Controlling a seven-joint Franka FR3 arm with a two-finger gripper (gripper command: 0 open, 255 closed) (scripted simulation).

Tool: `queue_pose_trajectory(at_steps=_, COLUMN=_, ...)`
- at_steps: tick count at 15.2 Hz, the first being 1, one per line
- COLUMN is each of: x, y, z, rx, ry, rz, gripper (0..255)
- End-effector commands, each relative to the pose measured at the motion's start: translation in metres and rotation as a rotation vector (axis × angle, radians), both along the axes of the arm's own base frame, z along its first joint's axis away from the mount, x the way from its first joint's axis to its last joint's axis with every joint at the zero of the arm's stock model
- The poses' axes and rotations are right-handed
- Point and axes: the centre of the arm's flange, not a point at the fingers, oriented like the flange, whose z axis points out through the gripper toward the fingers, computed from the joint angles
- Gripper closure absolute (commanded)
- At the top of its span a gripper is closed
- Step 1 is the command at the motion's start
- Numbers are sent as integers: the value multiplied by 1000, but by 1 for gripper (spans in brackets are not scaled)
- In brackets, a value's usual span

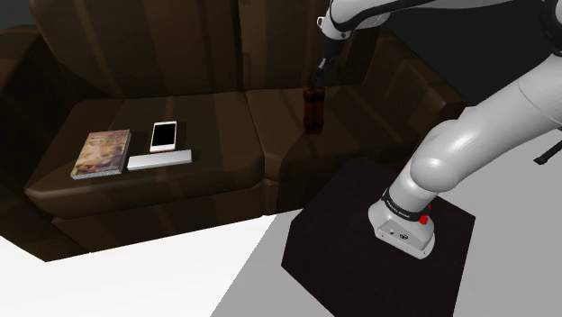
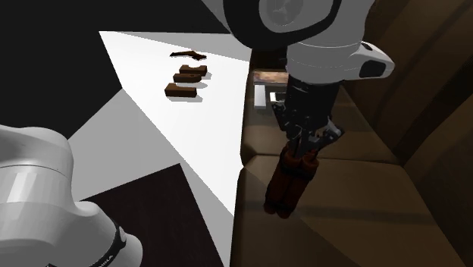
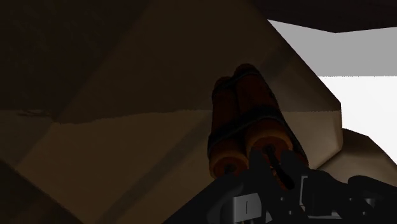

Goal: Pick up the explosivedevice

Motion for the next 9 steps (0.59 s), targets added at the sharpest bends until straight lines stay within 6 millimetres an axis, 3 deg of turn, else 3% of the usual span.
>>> queue_pose_trajectory(at_steps=1, x=-1, y=0, z=11, rx=0, ry=-1, rz=0, gripper=255)
queue_pose_trajectory(at_steps=7, x=-1, y=0, z=43, rx=0, ry=-1, rz=0, gripper=255)
queue_pose_trajectory(at_steps=9, x=-1, y=0, z=44, rx=0, ry=-1, rz=0, gripper=255)
